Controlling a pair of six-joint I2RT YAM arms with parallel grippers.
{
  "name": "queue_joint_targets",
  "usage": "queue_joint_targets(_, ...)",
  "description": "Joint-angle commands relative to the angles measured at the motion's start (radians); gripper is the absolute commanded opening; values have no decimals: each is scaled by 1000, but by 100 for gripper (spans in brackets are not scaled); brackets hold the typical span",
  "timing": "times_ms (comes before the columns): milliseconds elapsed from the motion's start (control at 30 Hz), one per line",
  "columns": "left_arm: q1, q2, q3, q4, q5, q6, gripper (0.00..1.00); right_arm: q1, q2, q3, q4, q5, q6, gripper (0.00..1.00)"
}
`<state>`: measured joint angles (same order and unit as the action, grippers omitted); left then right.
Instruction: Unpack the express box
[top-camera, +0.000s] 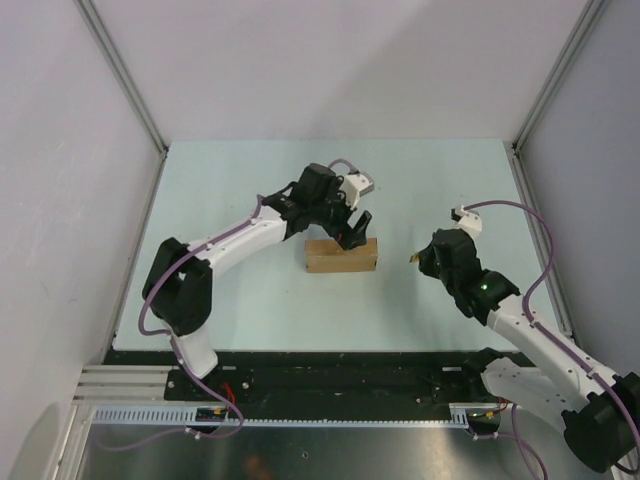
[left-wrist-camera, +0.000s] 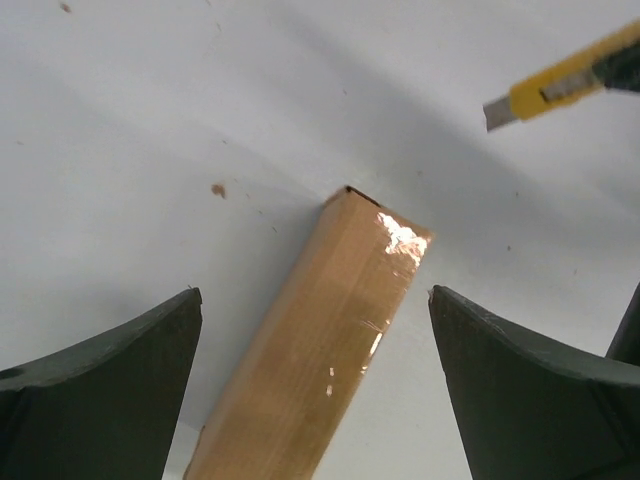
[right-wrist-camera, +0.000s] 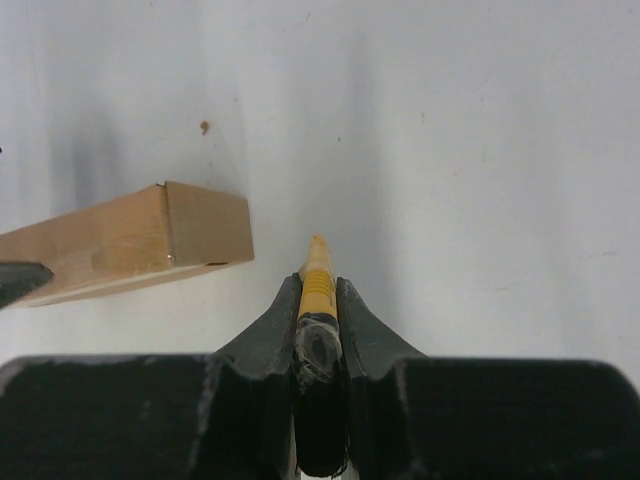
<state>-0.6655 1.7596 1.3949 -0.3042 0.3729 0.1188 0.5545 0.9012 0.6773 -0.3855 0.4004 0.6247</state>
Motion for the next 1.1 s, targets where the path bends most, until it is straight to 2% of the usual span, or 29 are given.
queue_joint_targets(0, -31, 26, 13, -128, -14, 206, 100, -50, 16, -7, 37, -95, -40, 0)
queue_joint_targets(133, -49, 37, -13, -161, -37, 281, 100, -88, 30, -7, 65, -170, -68, 0)
queue_joint_targets(233, -51, 28, -2, -170, -23, 279, 100, -110, 41, -5, 71, -202, -76, 0)
queue_joint_targets(300, -52, 50, 21, -170, -66, 275, 99, -113, 48, -7, 76, -210, -77, 0)
queue_joint_targets(467, -57, 138, 116, -170, -97, 251, 91, -113, 73, -5, 123, -235, -74, 0)
queue_joint_targets(600, -83, 146, 102, -164, -94, 232, 88, -113, 80, -5, 169, -239, -57, 0)
queue_joint_targets(800, -95, 130, 39, -115, -180, 176, 70, -114, 100, -5, 247, -265, -51, 0)
queue_joint_targets(1067, -109, 60, -60, -44, -261, 148, 57, -126, 143, -7, 359, -334, -30, 0)
